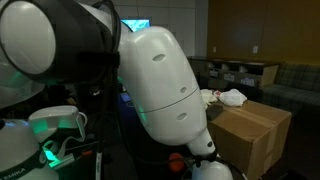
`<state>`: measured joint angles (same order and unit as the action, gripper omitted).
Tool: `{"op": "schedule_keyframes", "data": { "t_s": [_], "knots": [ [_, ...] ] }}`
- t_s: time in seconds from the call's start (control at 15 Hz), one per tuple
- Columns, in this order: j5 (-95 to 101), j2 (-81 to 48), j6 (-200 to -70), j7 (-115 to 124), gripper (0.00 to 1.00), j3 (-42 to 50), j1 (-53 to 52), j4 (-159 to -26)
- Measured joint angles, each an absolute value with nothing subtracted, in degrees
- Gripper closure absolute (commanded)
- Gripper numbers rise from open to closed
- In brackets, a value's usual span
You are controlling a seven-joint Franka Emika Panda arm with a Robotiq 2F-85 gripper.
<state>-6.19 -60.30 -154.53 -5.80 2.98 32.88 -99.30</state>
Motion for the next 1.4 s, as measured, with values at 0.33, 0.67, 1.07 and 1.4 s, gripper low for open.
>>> {"op": "schedule_keyframes", "data": {
  "t_s": [0.33, 0.67, 1.07, 1.4],
  "knots": [
    [-6.2, -60.0, -153.0, -5.9, 0.68, 3.1, 31.9, -98.2],
    [-6.2, -59.6, -151.6, -5.9, 0.68, 3.2, 29.6, -97.7],
    [-5.4, -53.8, -151.0, -4.7, 0.68, 6.8, 22.8, -100.2],
    [-1.1, -45.2, -154.7, 4.9, 0.68, 15.6, 11.5, -105.9]
  ]
}}
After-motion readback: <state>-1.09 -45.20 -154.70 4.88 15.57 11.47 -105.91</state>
